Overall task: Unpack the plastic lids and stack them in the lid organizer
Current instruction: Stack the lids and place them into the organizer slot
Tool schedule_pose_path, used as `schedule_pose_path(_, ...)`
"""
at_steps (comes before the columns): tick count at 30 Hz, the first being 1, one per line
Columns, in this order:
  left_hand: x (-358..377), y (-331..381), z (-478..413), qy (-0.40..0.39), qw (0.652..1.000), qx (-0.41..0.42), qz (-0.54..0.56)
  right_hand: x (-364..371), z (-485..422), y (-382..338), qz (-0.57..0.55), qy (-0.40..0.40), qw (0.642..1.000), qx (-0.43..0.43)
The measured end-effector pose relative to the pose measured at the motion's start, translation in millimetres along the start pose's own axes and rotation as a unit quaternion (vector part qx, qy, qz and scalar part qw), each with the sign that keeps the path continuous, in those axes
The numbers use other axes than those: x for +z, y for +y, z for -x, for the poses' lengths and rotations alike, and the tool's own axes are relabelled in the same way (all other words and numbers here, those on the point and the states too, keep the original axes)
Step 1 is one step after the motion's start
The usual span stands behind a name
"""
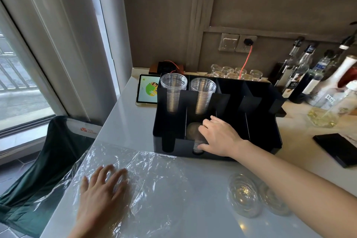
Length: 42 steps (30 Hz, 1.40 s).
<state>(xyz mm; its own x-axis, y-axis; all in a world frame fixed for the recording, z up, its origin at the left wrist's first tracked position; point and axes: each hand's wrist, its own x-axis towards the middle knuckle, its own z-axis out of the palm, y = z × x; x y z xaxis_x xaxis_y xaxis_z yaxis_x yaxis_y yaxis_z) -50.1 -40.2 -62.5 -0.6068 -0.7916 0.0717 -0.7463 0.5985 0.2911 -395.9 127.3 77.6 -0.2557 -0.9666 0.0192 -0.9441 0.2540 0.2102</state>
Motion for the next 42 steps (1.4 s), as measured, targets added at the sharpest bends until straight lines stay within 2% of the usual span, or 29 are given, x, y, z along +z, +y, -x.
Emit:
schedule_pose_path(8, 4.0, -3.7, -1.7, -0.003, 1.000, 0.007, -0.009, -2.8, 2.5, -1.1, 0.008, 0.013, 1.000, 0.000)
schedule_pose_path(14, -3.1, 1.8, 0.7, -0.008, 1.000, 0.003, -0.004, -6.0, 10.1, -1.9, -0.010, 0.054, 0.998, 0.001)
schedule_pose_path(17, -7.2, 3.1, 0.2, -0.017, 1.000, 0.003, 0.012, -10.3, 20.8, -4.8, -0.058, 0.101, 0.993, 0.010)
schedule_pose_path(20, -13.1, 1.1, -4.9, -0.038, 0.999, 0.005, 0.034, -9.6, 39.2, -13.9, -0.139, 0.185, 0.972, 0.033)
schedule_pose_path(23, -19.8, -0.6, -13.6, -0.091, 0.995, 0.038, -0.026, 1.5, 61.1, -33.6, -0.237, 0.238, 0.939, 0.072)
schedule_pose_path(26, -26.9, 3.2, -21.7, -0.138, 0.983, 0.041, -0.114, 18.6, 83.3, -57.3, -0.296, 0.236, 0.920, 0.098)
schedule_pose_path(29, -39.8, 14.5, -20.3, -0.119, 0.977, 0.052, -0.171, 36.0, 107.6, -75.8, -0.325, 0.211, 0.911, 0.142)
schedule_pose_path(33, -54.9, 38.1, -8.3, 0.010, 0.998, 0.051, -0.017, 52.8, 146.9, -81.1, -0.357, 0.191, 0.887, 0.221)
schedule_pose_path(36, -66.0, 82.3, 7.8, 0.102, 0.986, 0.068, 0.114, 58.0, 178.3, -69.2, -0.360, 0.187, 0.869, 0.283)
schedule_pose_path(39, -74.7, 145.2, 31.8, 0.139, 0.958, 0.187, 0.164, 60.3, 204.9, -50.7, -0.347, 0.190, 0.855, 0.336)
schedule_pose_path(42, -63.5, 204.8, 47.7, 0.100, 0.929, 0.309, 0.179, 62.6, 227.2, -27.8, -0.310, 0.178, 0.853, 0.381)
